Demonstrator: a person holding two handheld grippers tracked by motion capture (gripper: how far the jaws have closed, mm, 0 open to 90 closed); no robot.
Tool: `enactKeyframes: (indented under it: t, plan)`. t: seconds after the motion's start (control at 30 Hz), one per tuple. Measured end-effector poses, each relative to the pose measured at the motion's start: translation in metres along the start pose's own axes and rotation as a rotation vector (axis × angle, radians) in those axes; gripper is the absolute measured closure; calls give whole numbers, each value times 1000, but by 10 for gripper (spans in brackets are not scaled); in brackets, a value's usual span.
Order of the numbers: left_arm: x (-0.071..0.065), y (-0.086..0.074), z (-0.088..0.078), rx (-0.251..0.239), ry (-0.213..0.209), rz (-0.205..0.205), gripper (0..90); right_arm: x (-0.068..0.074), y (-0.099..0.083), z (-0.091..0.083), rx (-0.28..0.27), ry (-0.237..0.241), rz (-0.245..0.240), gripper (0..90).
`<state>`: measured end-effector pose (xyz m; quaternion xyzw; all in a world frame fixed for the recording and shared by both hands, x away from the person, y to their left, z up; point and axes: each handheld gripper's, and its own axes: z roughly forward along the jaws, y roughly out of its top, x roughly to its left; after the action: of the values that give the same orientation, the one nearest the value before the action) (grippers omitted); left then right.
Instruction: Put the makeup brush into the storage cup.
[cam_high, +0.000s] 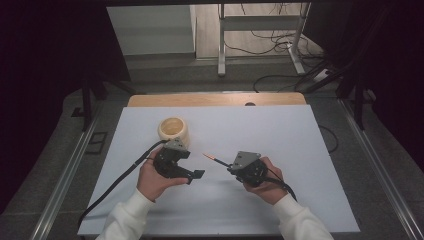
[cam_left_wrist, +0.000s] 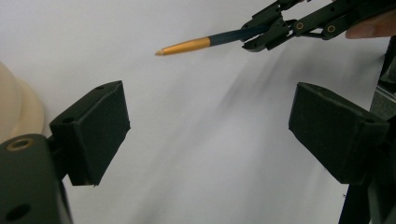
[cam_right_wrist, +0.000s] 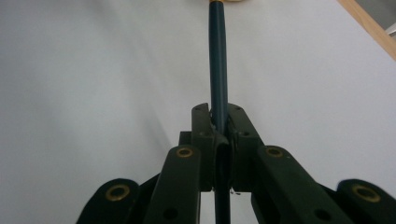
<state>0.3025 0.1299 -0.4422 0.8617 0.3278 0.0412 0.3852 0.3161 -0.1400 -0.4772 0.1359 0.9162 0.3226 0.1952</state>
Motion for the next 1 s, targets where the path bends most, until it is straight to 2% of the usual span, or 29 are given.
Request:
enactKeyframes:
  t: [0.13,0.33,0.6,0.83,1.0]
  plan:
    - [1,-4,-3,-18,-7,-17,143,-1,-2,-3,-14,2,28,839]
    - [2,-13,-11,-46,20,-1,191,-4,-6,-6,-50,14,87,839]
    - [2,-24,-12,-27,-1,-15,196,-6,-8,-11,-89,19,133,838]
    - [7,-35,-12,-45,-1,-57,198,-6,-8,-14,-115,12,148,838]
    - [10,-40,-15,-85,-2,-87,199,-7,-9,-15,-136,14,167,838]
